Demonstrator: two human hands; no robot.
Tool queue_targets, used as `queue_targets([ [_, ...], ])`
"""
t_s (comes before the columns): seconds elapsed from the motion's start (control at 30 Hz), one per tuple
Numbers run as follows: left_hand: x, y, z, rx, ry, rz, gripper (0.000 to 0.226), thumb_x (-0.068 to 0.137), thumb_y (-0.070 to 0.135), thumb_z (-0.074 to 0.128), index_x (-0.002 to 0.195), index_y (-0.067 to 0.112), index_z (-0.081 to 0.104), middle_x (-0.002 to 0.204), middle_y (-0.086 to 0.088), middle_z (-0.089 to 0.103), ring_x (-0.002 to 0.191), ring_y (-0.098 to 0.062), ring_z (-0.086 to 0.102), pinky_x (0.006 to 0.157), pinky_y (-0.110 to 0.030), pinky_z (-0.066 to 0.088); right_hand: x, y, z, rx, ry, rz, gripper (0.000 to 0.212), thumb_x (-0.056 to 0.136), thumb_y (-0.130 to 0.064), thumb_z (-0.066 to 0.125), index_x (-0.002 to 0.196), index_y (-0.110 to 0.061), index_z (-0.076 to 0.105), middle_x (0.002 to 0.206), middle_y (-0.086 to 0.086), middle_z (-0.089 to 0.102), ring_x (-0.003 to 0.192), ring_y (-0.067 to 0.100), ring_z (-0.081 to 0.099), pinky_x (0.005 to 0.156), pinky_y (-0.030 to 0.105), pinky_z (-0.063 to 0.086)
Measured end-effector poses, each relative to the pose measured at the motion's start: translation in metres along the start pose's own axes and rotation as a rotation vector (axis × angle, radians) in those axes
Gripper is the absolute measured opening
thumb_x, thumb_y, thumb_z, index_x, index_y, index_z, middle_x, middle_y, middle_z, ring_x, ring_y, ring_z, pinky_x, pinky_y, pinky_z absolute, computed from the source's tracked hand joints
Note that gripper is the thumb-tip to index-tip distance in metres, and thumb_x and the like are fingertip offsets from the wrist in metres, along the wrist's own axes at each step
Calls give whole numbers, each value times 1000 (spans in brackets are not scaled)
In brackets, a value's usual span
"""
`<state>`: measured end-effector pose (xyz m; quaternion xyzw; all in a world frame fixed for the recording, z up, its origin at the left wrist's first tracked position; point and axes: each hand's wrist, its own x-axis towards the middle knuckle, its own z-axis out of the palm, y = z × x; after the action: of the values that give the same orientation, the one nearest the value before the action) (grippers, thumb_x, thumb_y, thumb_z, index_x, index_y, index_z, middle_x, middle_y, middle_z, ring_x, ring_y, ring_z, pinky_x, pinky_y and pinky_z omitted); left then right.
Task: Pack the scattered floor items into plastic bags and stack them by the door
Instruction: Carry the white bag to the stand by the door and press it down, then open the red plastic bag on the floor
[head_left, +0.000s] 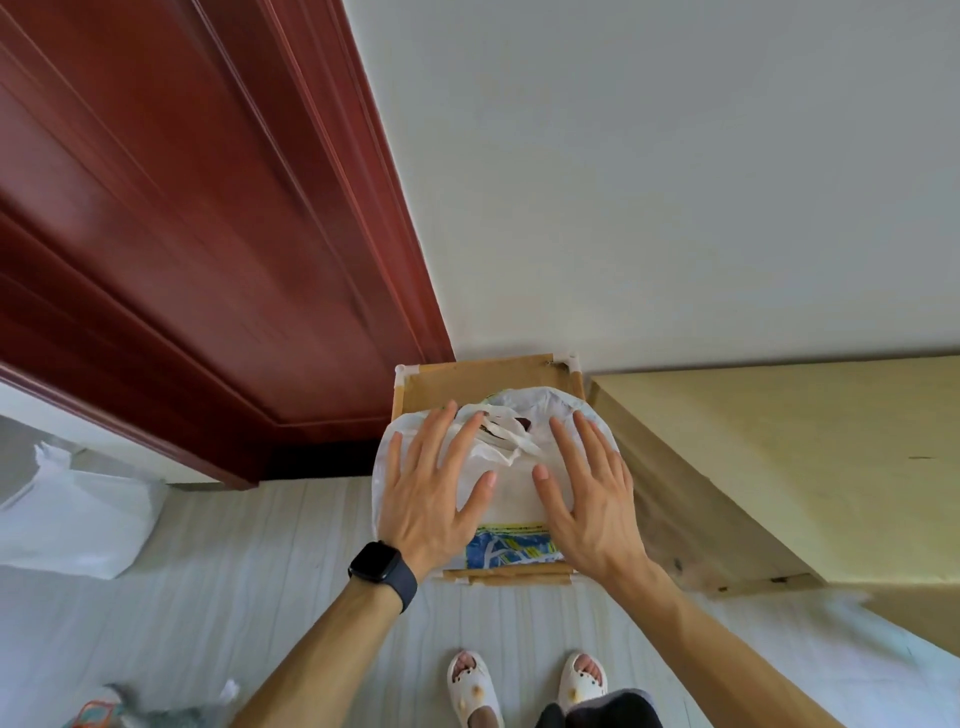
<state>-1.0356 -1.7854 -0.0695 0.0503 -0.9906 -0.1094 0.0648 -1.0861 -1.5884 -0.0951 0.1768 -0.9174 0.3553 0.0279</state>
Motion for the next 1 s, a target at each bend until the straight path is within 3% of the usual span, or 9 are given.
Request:
queue_targets([
  [0.23,20,3,-27,-88,98,-58,63,95,59,34,150,29,33,160,4,22,146,-19,25,115,-55,17,-6,14,-29,17,45,-64,50,101,-46,36,145,-25,46,155,-1,39,149,15,22,117,46,28],
  [0.43,79,41,-52,-67,99,101,64,95,60,32,151,29,33,160,1,26,146,-25,24,114,-58,21,-22,43,-99,-124,290,-4,43,97,-39,47,134,-19,59,145,7,52,144,25,33,111,51,35],
  [0.7,84,195,-40,-144,-32,601,67,93,64,20,149,32,35,158,2,30,148,-21,20,116,-57,15,-166,69,-213,-378,666,439,38,95,-33,60,132,-25,60,143,2,54,143,22,36,110,52,37],
  [1.0,-38,410,-34,-186,-192,1052,64,93,65,14,151,40,24,161,3,24,149,-18,13,118,-55,8,-393,50,-303,-520,936,960,38,97,-37,55,133,-29,59,145,-1,51,145,16,30,117,45,27],
])
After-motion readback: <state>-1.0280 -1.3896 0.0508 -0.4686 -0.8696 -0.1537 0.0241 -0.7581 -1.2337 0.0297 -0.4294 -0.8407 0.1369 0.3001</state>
